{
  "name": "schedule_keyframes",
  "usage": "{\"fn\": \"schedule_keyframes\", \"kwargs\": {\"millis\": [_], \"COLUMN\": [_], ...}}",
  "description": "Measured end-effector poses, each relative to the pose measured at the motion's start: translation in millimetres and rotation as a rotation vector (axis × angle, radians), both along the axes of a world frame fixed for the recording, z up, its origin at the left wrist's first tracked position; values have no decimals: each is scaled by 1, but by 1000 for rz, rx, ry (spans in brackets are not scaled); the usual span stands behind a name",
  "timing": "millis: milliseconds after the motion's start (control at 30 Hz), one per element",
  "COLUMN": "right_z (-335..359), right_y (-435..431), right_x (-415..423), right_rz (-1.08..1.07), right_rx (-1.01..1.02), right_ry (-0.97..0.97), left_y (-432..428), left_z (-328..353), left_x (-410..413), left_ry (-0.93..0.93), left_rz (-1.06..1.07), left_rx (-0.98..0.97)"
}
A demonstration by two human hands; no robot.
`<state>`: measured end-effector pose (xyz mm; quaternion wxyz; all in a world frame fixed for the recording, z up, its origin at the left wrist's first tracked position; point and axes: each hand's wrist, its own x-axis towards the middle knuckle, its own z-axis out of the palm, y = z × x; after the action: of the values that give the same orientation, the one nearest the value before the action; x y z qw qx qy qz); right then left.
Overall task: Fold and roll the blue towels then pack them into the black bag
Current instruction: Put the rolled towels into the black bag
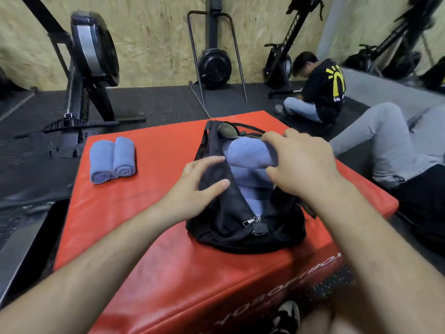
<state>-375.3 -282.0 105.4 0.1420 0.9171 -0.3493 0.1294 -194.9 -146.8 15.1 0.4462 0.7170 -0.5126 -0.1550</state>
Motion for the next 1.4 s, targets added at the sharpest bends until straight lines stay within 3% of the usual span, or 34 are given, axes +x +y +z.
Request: {"fn": "schedule_keyframes", "kwargs": {"millis": [133,333,467,633,800,967,1133,1267,1400], "right_z": [-14,-28,-34,-60,-85,-74,-35,-35,-39], "right_y": [-2,9,5,-8,-20,-12,27,65,87], "right_x": [6,25,29,40,49,42,59,121,197], "right_rz": [-84,49,208,217,201,210,352,462,525], "right_rx": [4,52,243,584,390,538,232,114,119], "right_ry": [73,151,199,316,134,49,-285,-205,-135], "left_y": [-16,-13,-3,0,-3,0,12,31,55], "left_z": [-9,-2,7,7,4,-1,10,19,10], "left_x": [-1,3,5,3,6,8,24,60,116], "left_ry": [-146,-146,-93,-102,-155,-188,-183,-282,-377], "left_rz": [3,198,261,220,191,142,151,269,432], "left_rx": [79,-76,-158,-123,-111,-104,-188,-208,-64]}}
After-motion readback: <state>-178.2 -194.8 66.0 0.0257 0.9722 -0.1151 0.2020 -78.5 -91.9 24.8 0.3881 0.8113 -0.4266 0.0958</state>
